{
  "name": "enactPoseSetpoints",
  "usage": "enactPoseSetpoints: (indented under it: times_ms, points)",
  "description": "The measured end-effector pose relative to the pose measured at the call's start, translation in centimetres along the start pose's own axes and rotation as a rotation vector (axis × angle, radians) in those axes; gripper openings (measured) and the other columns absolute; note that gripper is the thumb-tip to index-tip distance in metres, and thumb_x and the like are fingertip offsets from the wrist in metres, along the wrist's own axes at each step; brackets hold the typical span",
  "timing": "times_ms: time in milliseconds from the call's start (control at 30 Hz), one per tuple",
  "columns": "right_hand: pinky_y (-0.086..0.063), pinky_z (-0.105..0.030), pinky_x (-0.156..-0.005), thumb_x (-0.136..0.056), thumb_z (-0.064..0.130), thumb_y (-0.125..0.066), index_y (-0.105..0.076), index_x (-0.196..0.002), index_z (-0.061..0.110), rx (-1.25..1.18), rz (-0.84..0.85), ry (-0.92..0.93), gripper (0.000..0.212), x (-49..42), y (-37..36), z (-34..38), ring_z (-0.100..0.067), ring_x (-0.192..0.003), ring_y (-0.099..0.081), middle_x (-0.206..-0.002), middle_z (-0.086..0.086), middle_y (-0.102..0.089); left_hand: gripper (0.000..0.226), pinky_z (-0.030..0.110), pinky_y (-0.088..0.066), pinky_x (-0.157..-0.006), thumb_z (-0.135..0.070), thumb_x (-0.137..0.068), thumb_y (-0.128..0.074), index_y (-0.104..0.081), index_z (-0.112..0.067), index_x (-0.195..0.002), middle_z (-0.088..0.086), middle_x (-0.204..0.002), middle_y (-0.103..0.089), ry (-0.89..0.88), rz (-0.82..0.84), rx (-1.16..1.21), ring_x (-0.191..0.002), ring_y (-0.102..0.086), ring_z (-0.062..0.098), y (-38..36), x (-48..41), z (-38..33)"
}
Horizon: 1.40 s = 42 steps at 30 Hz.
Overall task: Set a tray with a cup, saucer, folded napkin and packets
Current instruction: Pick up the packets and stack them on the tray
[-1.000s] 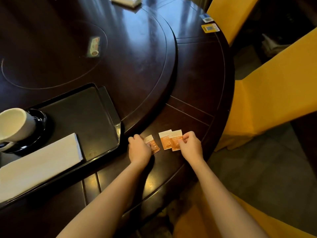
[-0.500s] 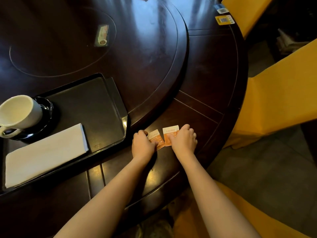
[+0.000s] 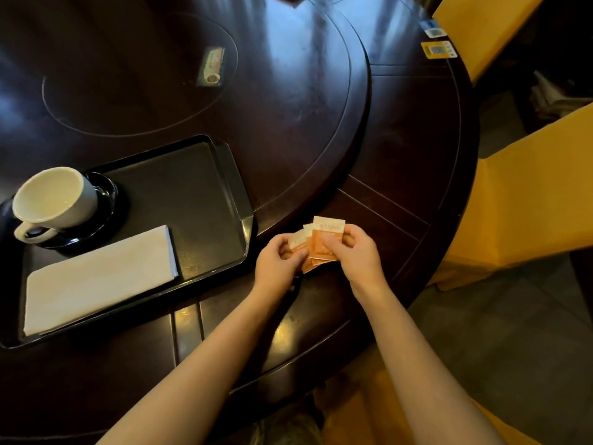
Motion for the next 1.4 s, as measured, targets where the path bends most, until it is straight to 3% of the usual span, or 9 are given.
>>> enactPoseSetpoints:
  times_ms: [167, 233, 400, 567, 700, 933, 1067, 1233, 1400]
  points:
    - [-0.053, -0.02, -0.08, -0.087, 0.026, -0.062, -0.058, -0.121, 0.024, 0.24, 0.044, 0.209, 0.035, 0.8, -3.0, 6.3, -0.007, -0.104, -0.058, -0.112, 0.011, -0.06, 0.022, 0.025, -0.058, -0.075, -0.016, -0.091, -0.055, -0.064, -0.02, -0.111, 0.0, -0.104, -0.073, 0.043, 0.013, 0.452, -0.095, -0.07, 0.014, 2.0, 1.1, -4.0]
    - [-0.051, -0.012, -0.073, -0.088, 0.028, -0.06, -0.055, -0.125, 0.027, 0.228, 0.111, 0.238, 0.037, 1.1, -4.7, 8.1, -0.003, -0.103, -0.058, -0.109, 0.017, -0.059, 0.026, 0.027, -0.057, -0.08, -0.019, -0.094, -0.049, -0.063, -0.016, -0.115, 0.003, -0.109, -0.071, 0.032, -0.009, 0.524, -0.098, -0.069, 0.015, 3.5, 1.5, -5.4]
    - [-0.046, -0.001, -0.064, -0.09, 0.022, -0.057, -0.054, -0.128, 0.025, 0.19, 0.257, 0.35, 0.038, 3.4, -9.8, 11.8, 0.02, -0.087, -0.057, -0.093, 0.03, -0.057, 0.026, 0.021, -0.056, -0.076, -0.019, -0.092, -0.052, -0.063, -0.019, -0.116, -0.001, -0.111, -0.07, -0.079, -0.043, 0.489, -0.1, -0.068, 0.011, 7.0, 3.3, -8.8]
    - [-0.048, -0.005, -0.073, -0.095, 0.023, -0.048, -0.046, -0.134, 0.024, 0.253, 0.404, 0.429, 0.038, 4.9, -15.6, 13.2, -0.001, -0.101, -0.058, -0.116, 0.006, -0.058, 0.031, 0.03, -0.056, -0.084, -0.014, -0.091, -0.054, -0.061, -0.015, -0.121, 0.002, -0.112, -0.07, -0.061, -0.188, 0.499, -0.101, -0.068, 0.014, 12.9, 4.0, -8.6]
    - [-0.049, -0.006, -0.075, -0.097, 0.02, -0.043, -0.046, -0.135, 0.025, 0.246, 0.496, 0.352, 0.038, 4.4, -19.6, 12.5, 0.001, -0.102, -0.058, -0.117, 0.011, -0.059, 0.027, 0.023, -0.058, -0.072, -0.012, -0.09, -0.055, -0.063, -0.017, -0.115, 0.001, -0.104, -0.073, -0.027, -0.25, 0.532, -0.093, -0.07, 0.013, 17.2, 3.6, -7.3]
    - [-0.055, -0.02, -0.075, -0.09, 0.009, -0.055, -0.057, -0.122, 0.013, 0.259, 0.377, 0.137, 0.032, -1.0, -24.8, 10.0, -0.01, -0.095, -0.064, -0.112, -0.003, -0.067, 0.031, 0.032, -0.055, -0.085, -0.01, -0.092, -0.052, -0.057, -0.011, -0.123, 0.006, -0.109, -0.068, 0.171, -0.27, 0.443, -0.098, -0.067, 0.018, 21.5, -2.4, -3.0]
    - [-0.057, -0.03, -0.079, -0.09, 0.01, -0.055, -0.058, -0.119, 0.012, 0.356, 0.234, 0.053, 0.029, -5.0, -27.1, 8.2, -0.015, -0.095, -0.064, -0.113, -0.007, -0.066, 0.035, 0.034, -0.056, -0.084, -0.005, -0.086, -0.06, -0.055, -0.016, -0.119, 0.006, -0.108, -0.064, 0.224, -0.424, 0.235, -0.096, -0.064, 0.018, 24.3, -6.3, -0.6]
    - [-0.056, -0.026, -0.069, -0.09, 0.016, -0.056, -0.062, -0.111, 0.013, 0.588, 0.082, 0.131, 0.022, -7.8, -28.8, 7.8, -0.012, -0.086, -0.064, -0.105, -0.004, -0.068, 0.031, 0.014, -0.045, -0.064, -0.01, -0.085, -0.062, -0.06, -0.015, -0.115, 0.005, -0.112, -0.065, 0.198, -0.457, -0.118, -0.089, -0.058, 0.01, 26.0, -10.2, -0.4]
    - [-0.046, -0.024, -0.067, -0.091, 0.024, -0.054, -0.063, -0.112, 0.016, 0.89, 0.053, 0.291, 0.024, -8.5, -29.9, 8.8, -0.014, -0.094, -0.057, -0.106, -0.003, -0.062, 0.035, 0.022, -0.046, -0.077, -0.017, -0.084, -0.064, -0.059, -0.016, -0.118, 0.005, -0.117, -0.059, 0.142, -0.389, -0.359, -0.1, -0.058, 0.016, 25.1, -11.4, -0.5]
Point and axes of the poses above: each hand's wrist, its own x-axis away from the middle knuckle, its own y-axis out of the back of the hand, z = x × y, the point moved 10 cm from there along -x, towards the middle knuckle
